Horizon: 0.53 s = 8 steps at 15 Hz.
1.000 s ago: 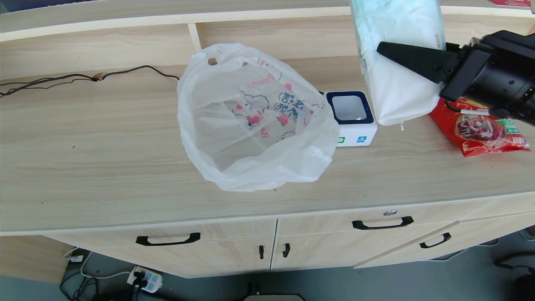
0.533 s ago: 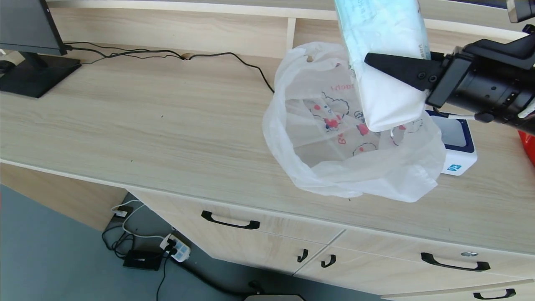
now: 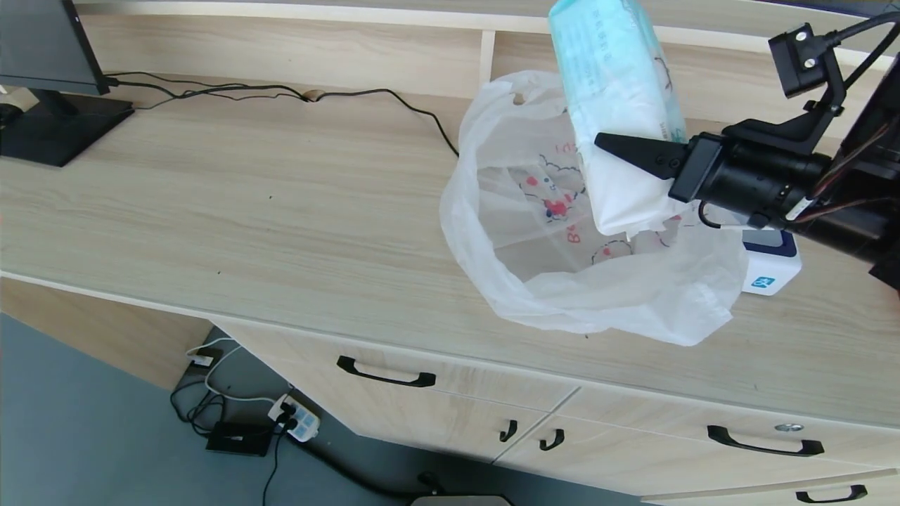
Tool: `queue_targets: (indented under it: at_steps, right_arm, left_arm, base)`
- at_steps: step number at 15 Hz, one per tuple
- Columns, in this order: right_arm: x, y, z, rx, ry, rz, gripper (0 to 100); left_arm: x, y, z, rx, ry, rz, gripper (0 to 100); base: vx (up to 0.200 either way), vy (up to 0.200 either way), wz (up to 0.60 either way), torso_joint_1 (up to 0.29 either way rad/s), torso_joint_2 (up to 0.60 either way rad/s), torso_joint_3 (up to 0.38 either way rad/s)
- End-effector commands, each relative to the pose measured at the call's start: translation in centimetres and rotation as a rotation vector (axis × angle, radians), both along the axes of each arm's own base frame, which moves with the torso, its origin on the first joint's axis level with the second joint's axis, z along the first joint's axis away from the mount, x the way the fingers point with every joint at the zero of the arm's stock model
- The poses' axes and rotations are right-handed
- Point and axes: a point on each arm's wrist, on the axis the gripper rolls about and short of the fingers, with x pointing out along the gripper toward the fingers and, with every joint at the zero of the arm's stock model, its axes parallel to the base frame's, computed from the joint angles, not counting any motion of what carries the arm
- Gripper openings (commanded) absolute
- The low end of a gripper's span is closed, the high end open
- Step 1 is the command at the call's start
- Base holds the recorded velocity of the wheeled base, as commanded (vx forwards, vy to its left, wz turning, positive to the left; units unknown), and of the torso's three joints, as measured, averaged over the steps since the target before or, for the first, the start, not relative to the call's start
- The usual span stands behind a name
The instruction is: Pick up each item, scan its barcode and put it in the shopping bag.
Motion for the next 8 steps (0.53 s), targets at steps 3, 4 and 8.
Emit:
queue_targets:
  at_steps: [3, 4, 8]
  right_arm:
    - [0.1, 1.1, -2.5, -0.025, 0.082, -0.025, 0]
    - [-0.1, 1.3, -2.9, -0.031, 0.094, -0.019, 0]
    - [-1.6, 2.3, -3.5, -0.065, 0.134, 0.032, 0]
  left_arm:
    - [0.0, 0.0, 0.0, 0.000, -0.001, -0.001, 100]
    - [0.0, 0.0, 0.0, 0.000, -0.001, 0.001, 100]
    - [0.0, 0.0, 0.0, 0.000, -0.001, 0.001, 100]
  base:
    - [0.000, 0.000, 0.00, 0.000, 0.00, 0.000]
    - [0.000, 0.000, 0.00, 0.000, 0.00, 0.000]
    - [0.000, 0.000, 0.00, 0.000, 0.00, 0.000]
